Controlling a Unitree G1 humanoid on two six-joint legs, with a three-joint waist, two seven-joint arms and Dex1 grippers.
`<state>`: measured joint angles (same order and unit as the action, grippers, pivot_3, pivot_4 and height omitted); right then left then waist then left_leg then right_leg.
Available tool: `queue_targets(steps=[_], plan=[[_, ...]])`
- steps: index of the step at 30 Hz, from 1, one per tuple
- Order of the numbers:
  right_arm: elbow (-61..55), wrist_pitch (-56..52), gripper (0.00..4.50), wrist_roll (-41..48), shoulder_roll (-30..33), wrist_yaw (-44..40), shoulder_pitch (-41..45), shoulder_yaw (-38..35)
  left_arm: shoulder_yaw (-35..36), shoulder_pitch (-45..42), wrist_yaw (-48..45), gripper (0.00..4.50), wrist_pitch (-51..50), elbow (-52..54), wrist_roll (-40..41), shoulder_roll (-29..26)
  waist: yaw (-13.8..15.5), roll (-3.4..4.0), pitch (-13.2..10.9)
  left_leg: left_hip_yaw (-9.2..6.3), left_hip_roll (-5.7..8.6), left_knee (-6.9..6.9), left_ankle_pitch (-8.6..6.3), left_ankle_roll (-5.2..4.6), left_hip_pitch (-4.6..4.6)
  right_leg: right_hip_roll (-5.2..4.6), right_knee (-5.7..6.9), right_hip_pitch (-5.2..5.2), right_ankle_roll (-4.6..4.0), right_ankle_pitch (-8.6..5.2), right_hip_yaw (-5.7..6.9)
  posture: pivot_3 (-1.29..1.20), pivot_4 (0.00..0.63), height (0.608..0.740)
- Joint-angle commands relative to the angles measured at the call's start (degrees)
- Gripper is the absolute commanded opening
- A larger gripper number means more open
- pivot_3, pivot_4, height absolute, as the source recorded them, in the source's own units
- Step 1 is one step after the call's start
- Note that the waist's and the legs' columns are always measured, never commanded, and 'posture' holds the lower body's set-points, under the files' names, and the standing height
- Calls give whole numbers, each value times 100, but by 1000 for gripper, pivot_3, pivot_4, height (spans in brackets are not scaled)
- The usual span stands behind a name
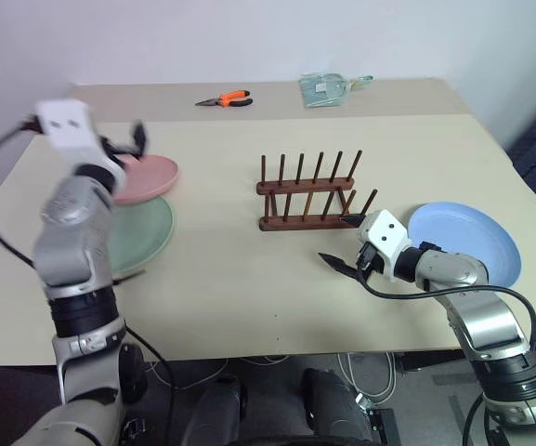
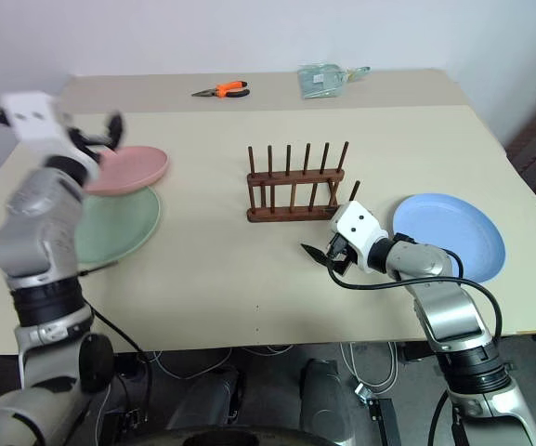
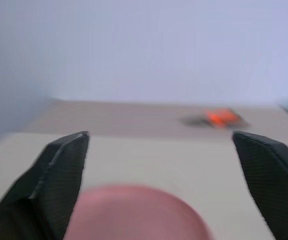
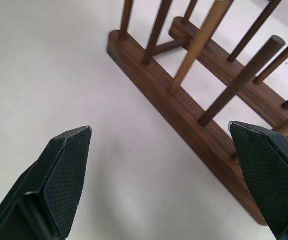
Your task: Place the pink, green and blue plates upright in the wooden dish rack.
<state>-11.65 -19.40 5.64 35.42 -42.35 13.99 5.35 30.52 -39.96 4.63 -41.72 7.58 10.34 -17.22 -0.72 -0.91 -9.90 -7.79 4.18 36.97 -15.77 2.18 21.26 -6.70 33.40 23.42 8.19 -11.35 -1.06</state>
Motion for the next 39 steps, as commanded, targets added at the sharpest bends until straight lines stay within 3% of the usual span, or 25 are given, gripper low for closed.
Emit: queue_targets(steps=[1,7,11,14,19,21,27,31,39], plan=[[61,242,4500,-85,-35,-23,138,85,1082,-213,914,4475,-787,205,442,271,5,-4,-2,-2,0,0,0,0,1,0,0,0,-4,2,1,0,150,740],[243,490,4500,-187,-85,-1,164,128,2637,-555,1508,4475,-1984,175,1881,974,51,-40,-15,-8,5,7,4,8,6,-2,-1,-6,-2,3,2,0,150,740],[211,596,4500,-218,-152,23,116,128,3015,-759,1676,4475,-2040,-377,2416,1056,32,-57,-23,-13,6,6,6,13,6,-1,4,-4,10,-4,7,0,150,740],[175,638,4500,-270,-181,116,66,84,2989,-825,1762,3625,-1702,-803,2555,1014,21,-58,-23,-12,6,5,7,16,5,-1,5,-4,4,-1,6,0,150,740],[-177,223,4500,135,-107,-10,1,-222,3148,-1044,2127,1097,-1488,-1297,3121,1076,24,-58,-23,-13,6,4,9,19,5,-1,5,-2,-7,6,6,0,150,740],[-439,62,4500,292,25,-115,26,-356,2670,-935,1821,180,-1524,-1166,3151,978,23,-60,-25,-12,7,4,9,18,7,-1,4,-2,-7,6,5,0,150,740],[-1035,-74,4500,518,11,-2,892,-504,683,-703,551,180,-1522,58,3261,980,21,-69,-30,-10,7,5,10,21,10,-1,3,-1,-10,8,5,0,150,740],[-804,681,4500,-503,-59,234,1868,237,-520,-783,363,180,-1749,710,3331,1269,15,-66,-29,-7,7,3,10,22,9,-1,3,1,-11,8,3,0,150,740],[489,2203,4500,-2502,56,928,2503,1169,-1001,-883,698,180,-2120,986,3704,1737,7,-66,-29,-4,6,0,21,38,10,0,-1,5,-12,9,-1,0,150,740]])
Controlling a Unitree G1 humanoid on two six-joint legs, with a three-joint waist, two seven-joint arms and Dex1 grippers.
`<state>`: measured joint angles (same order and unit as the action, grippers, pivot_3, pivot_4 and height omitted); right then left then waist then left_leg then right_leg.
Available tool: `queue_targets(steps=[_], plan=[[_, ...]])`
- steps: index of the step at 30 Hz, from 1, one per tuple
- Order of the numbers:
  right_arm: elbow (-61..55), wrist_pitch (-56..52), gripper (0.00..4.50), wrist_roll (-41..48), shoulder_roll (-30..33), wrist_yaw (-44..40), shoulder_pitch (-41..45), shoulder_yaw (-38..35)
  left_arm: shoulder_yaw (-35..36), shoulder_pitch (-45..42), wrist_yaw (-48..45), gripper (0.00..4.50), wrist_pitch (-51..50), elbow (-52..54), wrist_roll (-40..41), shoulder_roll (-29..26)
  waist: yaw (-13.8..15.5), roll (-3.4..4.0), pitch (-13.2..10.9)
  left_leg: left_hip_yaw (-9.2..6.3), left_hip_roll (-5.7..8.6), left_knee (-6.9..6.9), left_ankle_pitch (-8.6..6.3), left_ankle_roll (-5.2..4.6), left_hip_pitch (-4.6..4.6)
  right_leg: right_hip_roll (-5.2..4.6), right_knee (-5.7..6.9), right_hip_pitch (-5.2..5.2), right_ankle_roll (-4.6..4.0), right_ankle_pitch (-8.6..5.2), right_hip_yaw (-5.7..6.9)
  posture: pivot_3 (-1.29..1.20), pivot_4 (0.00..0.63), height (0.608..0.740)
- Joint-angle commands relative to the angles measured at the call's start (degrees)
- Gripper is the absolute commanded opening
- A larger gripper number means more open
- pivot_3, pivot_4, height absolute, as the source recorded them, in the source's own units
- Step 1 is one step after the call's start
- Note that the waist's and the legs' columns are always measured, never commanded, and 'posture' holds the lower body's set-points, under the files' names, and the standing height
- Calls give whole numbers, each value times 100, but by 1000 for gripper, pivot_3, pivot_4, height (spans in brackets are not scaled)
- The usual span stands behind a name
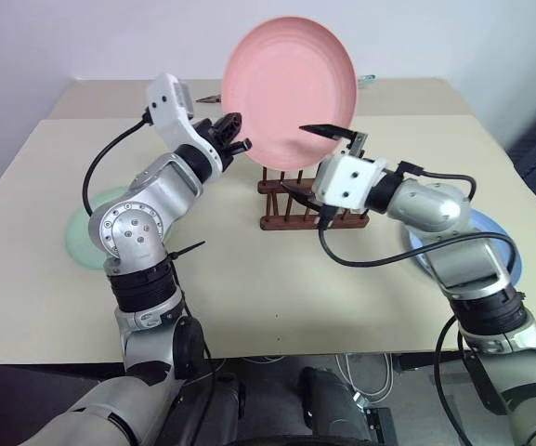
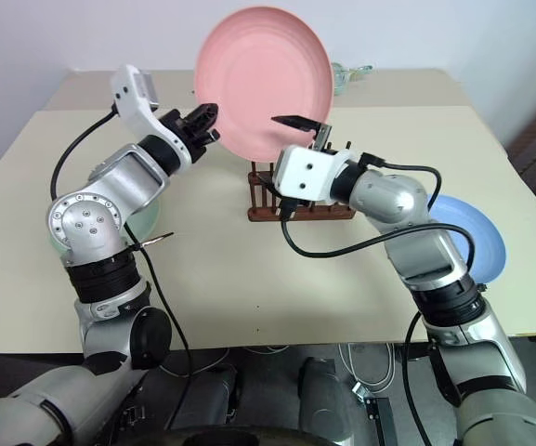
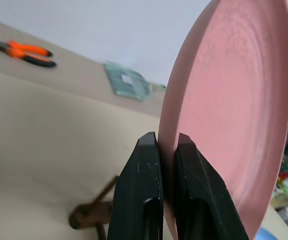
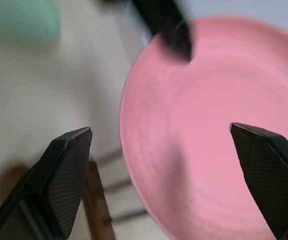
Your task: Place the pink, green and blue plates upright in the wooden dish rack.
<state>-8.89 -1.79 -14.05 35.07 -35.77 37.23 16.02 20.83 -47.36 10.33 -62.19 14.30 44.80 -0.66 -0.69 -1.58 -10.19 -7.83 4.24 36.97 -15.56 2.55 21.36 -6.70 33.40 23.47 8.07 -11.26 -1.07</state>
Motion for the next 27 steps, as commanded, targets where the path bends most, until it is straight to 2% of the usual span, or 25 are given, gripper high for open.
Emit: queue_targets(steps=[1,2,5,8,12,15,16,18,20,22,25,27], plan=[[309,531,4500,-654,97,316,176,116,-29,-135,166,180,-115,343,306,101,8,-1,-1,0,0,0,2,3,0,0,0,0,0,0,-1,0,150,740],[378,600,4500,-732,92,345,174,113,-27,-130,196,180,-147,365,344,112,9,-1,-1,0,0,1,3,4,1,0,-1,0,0,0,-1,0,150,740],[489,623,3633,-946,91,410,118,47,-9,-79,255,115,-242,423,460,82,10,-1,-1,0,1,1,3,5,1,0,-1,-1,0,0,-2,0,150,740],[535,692,2151,-1145,113,487,80,8,2,-16,271,115,-286,462,565,73,10,-1,-1,0,1,1,3,4,1,0,-1,-1,0,0,-2,0,150,740],[536,808,80,-1364,192,589,11,-42,286,-77,257,1601,-29,463,989,202,14,-1,-1,0,1,1,3,4,1,0,-1,-1,-1,0,-2,0,150,740],[451,854,0,-1349,250,636,-91,-167,744,-304,414,3157,553,291,1368,293,22,-4,-3,1,2,2,2,3,1,-1,-3,-3,-1,0,-3,0,150,740],[386,817,0,-1209,249,619,-141,-293,736,-305,324,3611,702,261,1239,124,23,-4,-3,0,1,2,2,4,2,0,-5,-3,-1,0,-2,0,150,740],[245,691,0,-841,215,556,-246,-596,484,-177,6,3611,909,275,803,-363,4,-2,-3,2,0,-1,3,5,-1,0,-5,-2,-1,0,-3,0,150,740],[34,369,0,-59,93,342,-383,-1063,126,84,-485,3611,1154,315,357,-940,-4,3,-3,4,0,-3,4,7,-1,2,-4,-1,-2,0,-7,0,150,740],[-294,-405,0,1124,-84,0,-424,-1691,-314,474,-1159,3611,1487,391,-69,-1520,-6,7,-4,6,0,-8,4,6,-4,3,-4,-2,-3,0,-9,0,150,740],[-789,-2270,0,3062,-360,-225,-301,-2642,-903,1068,-2146,3611,1861,516,-440,-2166,16,10,-6,3,-1,-7,-8,-17,-2,4,-7,-3,-7,2,-11,0,150,740],[-953,-3715,0,5085,-521,-72,-113,-3494,-1649,1804,-3364,3611,2235,832,-741,-2813,3,11,-6,0,-1,-4,-9,-18,2,3,-8,-3,-11,2,-10,0,150,740]])
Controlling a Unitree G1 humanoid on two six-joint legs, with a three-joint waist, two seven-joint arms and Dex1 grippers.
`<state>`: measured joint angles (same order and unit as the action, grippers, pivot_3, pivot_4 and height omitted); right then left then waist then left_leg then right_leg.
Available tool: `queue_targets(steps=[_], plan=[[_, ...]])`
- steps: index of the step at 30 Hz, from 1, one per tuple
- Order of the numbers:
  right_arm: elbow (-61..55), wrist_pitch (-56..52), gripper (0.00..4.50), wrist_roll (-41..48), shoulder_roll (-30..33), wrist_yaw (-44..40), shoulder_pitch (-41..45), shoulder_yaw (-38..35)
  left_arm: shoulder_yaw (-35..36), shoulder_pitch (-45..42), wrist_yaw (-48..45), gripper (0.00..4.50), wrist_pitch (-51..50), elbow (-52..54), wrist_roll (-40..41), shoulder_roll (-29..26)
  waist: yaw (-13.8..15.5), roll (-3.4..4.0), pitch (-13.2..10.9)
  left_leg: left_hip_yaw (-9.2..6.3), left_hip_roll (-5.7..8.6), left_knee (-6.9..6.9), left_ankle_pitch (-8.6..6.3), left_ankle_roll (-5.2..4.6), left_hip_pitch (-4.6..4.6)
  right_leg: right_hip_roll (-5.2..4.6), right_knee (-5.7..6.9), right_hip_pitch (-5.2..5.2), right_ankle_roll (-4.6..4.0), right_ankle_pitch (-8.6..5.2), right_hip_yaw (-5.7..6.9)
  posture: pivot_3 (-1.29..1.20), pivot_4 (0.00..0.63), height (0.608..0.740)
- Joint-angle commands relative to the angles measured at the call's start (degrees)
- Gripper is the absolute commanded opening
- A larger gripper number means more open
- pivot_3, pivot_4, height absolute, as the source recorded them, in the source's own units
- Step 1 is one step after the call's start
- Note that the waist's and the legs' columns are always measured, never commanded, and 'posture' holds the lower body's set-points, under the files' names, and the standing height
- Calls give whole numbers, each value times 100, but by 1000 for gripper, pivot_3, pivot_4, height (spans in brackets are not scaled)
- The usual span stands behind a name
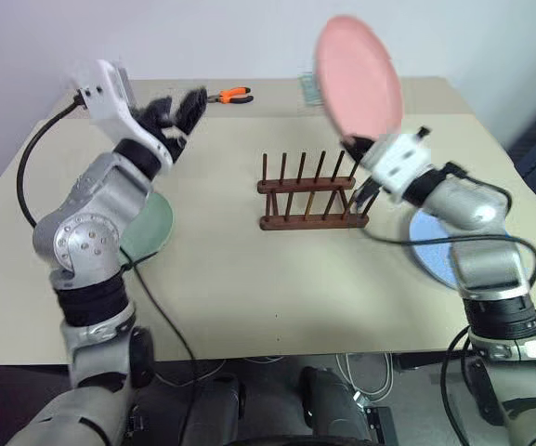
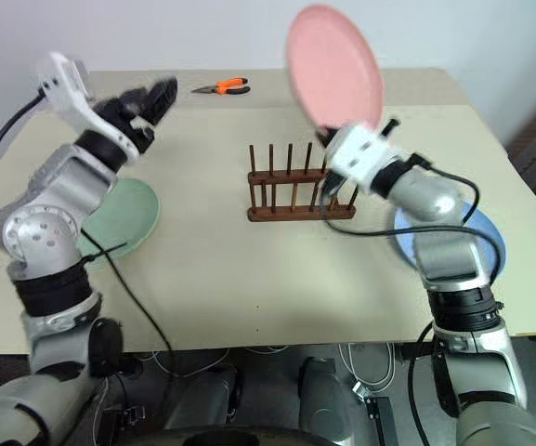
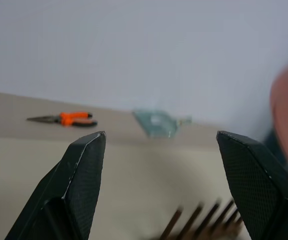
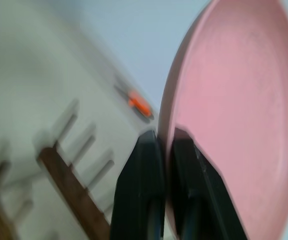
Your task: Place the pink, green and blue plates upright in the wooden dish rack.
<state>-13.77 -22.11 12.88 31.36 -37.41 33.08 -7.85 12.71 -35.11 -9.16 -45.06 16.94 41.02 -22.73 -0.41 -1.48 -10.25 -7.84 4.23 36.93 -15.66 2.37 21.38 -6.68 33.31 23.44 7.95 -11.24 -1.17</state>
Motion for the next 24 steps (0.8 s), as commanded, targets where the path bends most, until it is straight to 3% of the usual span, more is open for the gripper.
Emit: queue_targets(steps=[1,3,6,23,24], plan=[[-455,-2150,0,3045,-208,229,377,-1406,-1166,964,-2031,3611,650,756,-398,-908,-23,11,-2,2,-5,-4,-2,-3,0,0,-6,0,-23,-7,-1,0,150,740],[-395,-2685,0,3667,-210,474,423,-1681,-1506,1427,-2765,3611,773,999,-344,-1242,-26,24,-9,6,-8,-6,-6,-10,0,-1,-8,2,-27,-8,-4,0,150,740],[-340,-3025,0,3938,-86,695,369,-1732,-1588,1689,-3150,3611,796,1160,-163,-1287,-18,34,-16,5,-11,-7,-7,-12,2,-1,-9,4,-32,-8,-1,0,150,740],[709,-3123,0,4102,210,661,150,-1571,-1668,1784,-3230,3611,536,1449,-18,-1031,-24,43,-16,15,-9,-4,-8,-16,2,-2,-10,4,-26,-7,0,0,150,740],[732,-3029,343,4007,231,644,148,-1540,-1706,1810,-3229,3671,548,1460,-89,-1065,-24,43,-16,15,-9,-4,-8,-16,2,-2,-10,4,-26,-7,0,0,150,740]])
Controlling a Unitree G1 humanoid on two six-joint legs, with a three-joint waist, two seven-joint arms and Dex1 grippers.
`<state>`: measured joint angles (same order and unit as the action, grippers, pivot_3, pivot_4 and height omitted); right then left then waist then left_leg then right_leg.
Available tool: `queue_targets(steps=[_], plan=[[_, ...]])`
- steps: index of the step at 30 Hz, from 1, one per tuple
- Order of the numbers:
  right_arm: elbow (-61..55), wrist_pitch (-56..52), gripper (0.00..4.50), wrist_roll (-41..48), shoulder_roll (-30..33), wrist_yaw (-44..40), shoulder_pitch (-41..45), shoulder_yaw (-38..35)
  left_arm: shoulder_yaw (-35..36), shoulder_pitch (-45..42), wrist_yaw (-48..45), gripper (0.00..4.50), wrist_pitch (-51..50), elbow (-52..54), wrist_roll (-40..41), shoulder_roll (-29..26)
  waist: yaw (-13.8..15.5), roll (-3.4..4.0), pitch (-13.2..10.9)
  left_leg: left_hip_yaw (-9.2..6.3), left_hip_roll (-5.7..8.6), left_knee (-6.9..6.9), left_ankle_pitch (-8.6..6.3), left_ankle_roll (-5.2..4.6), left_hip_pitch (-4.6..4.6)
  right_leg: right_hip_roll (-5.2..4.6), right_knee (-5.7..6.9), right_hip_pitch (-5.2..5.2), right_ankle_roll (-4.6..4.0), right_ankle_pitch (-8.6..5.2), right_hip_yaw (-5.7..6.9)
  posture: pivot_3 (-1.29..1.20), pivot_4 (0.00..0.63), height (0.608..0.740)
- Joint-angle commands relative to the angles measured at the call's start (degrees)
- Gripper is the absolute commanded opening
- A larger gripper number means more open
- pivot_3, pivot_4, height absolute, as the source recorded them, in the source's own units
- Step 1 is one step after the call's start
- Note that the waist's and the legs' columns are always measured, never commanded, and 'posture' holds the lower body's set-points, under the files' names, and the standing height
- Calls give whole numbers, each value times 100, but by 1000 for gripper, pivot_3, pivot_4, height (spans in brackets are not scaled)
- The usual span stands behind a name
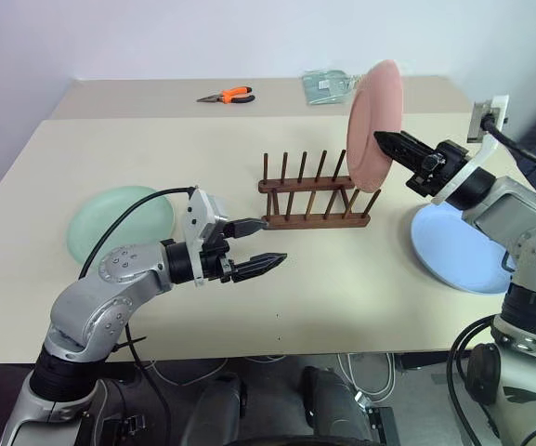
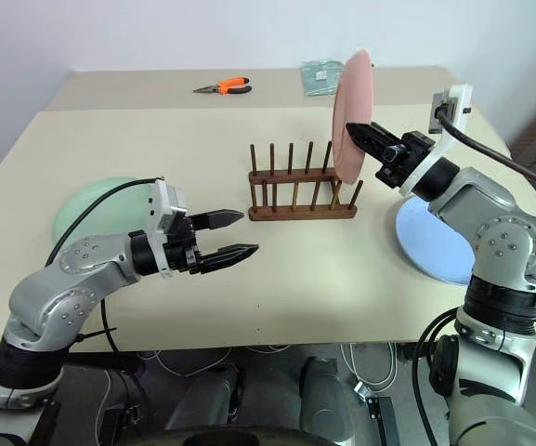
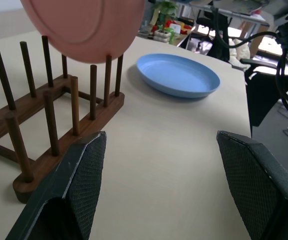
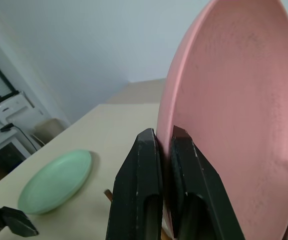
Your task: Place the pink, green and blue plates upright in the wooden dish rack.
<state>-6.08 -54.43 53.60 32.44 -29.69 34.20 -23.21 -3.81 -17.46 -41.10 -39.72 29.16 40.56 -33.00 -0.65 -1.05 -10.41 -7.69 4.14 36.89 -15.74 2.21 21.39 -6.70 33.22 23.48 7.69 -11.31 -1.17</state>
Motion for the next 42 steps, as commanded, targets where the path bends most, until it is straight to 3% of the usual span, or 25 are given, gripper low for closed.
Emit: queue_targets(steps=[1,4,6,9,11,14,17,18,21,25,29,34,37,42], plan=[[-32,319,710,-164,134,-133,41,19,-78,68,-37,3699,25,246,-93,-63,0,0,0,0,0,0,0,0,0,0,0,0,0,0,0,0,150,740],[-81,1117,1859,-852,206,-82,100,150,-57,118,80,3699,86,198,-291,-90,-3,1,0,1,0,0,0,0,-1,0,0,0,1,0,0,0,150,740],[-57,1526,1859,-1206,255,-46,143,197,2,125,172,3699,126,139,-393,-64,-2,1,-1,2,0,0,0,0,0,0,0,1,1,0,0,0,150,740],[-17,1535,1920,-1235,404,-108,188,133,241,142,202,4481,131,51,-333,-62,4,0,-1,1,0,0,0,0,1,0,-1,0,2,-1,0,0,150,740],[-4,1744,1920,-1423,559,-242,164,193,538,98,411,4481,231,-143,-360,44,3,2,-1,1,0,0,0,0,0,0,-1,0,1,-1,0,0,150,740],[-84,1992,2753,-1485,726,-385,360,163,1299,-317,1550,4500,524,-919,-850,373,3,2,-2,0,0,1,0,0,-2,0,0,-1,2,0,1,0,150,740],[-894,2168,4320,-1537,888,-761,447,597,2094,-918,3222,4500,371,-1893,-1509,552,-15,4,-3,-5,0,3,0,0,-2,2,4,0,23,10,4,0,150,740],[-1179,2240,4466,-1658,944,-883,420,863,2329,-1055,3727,4500,184,-2160,-1691,563,-38,4,-3,-5,-2,1,0,0,-4,5,6,3,28,10,4,0,150,740],[-2000,2329,4466,-1988,1030,-1309,220,1867,2913,-1089,4848,4500,-317,-2549,-2213,522,-68,-1,2,-2,-4,-13,-1,0,-12,5,6,6,34,7,3,0,150,740],[-2247,2617,4466,-2521,914,-1506,33,2701,3344,-827,5210,4500,-651,-2290,-2235,669,17,-28,2,-5,1,-16,0,3,-3,0,3,11,37,6,4,0,150,740],[-2121,2923,4466,-2990,515,-1548,-157,3434,3969,-161,5264,4500,-1449,-1515,-1701,1214,131,-42,4,-11,8,10,-1,4,9,-8,1,5,36,7,6,0,150,740],[-1983,3070,4466,-3236,185,-1601,-250,3675,4514,122,5210,4500,-2130,-961,-936,1890,142,-44,4,-21,6,8,1,10,5,-6,12,5,35,7,15,0,150,740],[-1834,3219,4500,-3464,116,-1552,-225,3715,4828,-20,5474,3854,-2146,-1026,-718,2265,129,-43,6,-21,5,6,3,13,0,-3,16,4,33,8,17,0,150,740],[-1711,3244,4500,-3674,127,-1604,-223,3664,4466,-193,5184,1305,-1731,-964,-699,2206,136,-45,5,-20,5,4,3,14,0,-1,15,5,32,8,17,0,150,740]])
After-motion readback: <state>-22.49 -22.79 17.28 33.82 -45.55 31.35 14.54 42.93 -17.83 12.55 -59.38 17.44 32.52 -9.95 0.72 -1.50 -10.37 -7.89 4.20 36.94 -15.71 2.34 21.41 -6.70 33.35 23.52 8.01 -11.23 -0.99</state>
